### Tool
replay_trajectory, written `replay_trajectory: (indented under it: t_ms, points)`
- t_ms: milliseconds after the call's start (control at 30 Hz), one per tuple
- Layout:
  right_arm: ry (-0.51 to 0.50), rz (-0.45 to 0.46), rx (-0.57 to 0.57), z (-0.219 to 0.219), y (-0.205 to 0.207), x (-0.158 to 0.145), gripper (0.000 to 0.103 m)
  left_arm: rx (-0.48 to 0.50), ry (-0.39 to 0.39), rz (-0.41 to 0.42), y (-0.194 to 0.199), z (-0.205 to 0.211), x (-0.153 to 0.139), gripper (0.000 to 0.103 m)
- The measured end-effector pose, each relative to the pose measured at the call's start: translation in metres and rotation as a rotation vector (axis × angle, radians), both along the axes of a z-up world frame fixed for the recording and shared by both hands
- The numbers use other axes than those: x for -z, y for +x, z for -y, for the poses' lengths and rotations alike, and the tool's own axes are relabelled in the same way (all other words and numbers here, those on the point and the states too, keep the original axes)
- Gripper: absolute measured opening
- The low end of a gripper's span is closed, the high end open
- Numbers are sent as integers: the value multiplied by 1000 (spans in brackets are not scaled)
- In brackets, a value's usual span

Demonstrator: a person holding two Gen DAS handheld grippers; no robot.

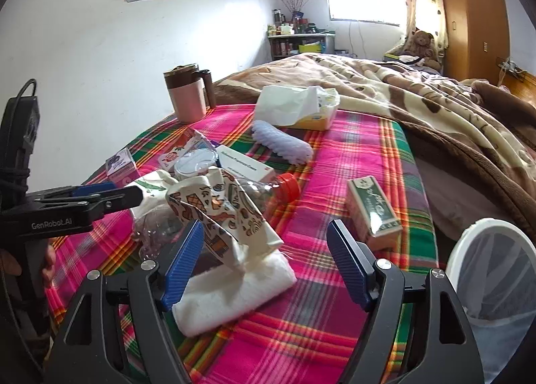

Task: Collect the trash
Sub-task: 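Grasp the beige paper bag with the left tool while the right tool grasps the patterned paper cup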

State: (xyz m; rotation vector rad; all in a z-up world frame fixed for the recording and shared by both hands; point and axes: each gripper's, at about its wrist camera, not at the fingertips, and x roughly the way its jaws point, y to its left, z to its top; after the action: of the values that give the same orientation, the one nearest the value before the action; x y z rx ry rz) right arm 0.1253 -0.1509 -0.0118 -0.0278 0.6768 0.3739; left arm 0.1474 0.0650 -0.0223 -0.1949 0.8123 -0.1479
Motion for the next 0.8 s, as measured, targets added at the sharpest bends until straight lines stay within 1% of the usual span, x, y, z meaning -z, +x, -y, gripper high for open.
replay_trajectory:
  t_ms: [100,200,300,333,400,567,700,767,800]
  points:
    - [17,-14,-16,-3,4,1,78,-11,31,-10,8,0,5,75]
    - [17,-28,-41,-7,9,3,78,-7,-2,-44,17,-4,12,75]
    - [8,-42,-58,-12,13,6,78,-11,21,-41,20,-5,14,75]
    - [7,-45,-66,-13,14,7,78,-8,21,-55,23,-6,16,75]
    - [3,-51,-70,-15,17,8,78,0,5,-78,28,-6,21,75]
    - [-3,-73,-86,-19,21,12,78,-2,-2,-116,33,-8,30,75]
    - [27,-90,-93,-16,22,13,78,0,-30,-126,36,-10,33,75]
    - [33,-96,-95,-17,24,14,75,-4,-34,-127,36,-11,32,75]
    - [37,-97,-98,-17,24,15,68,-4,-33,-126,36,-11,32,74]
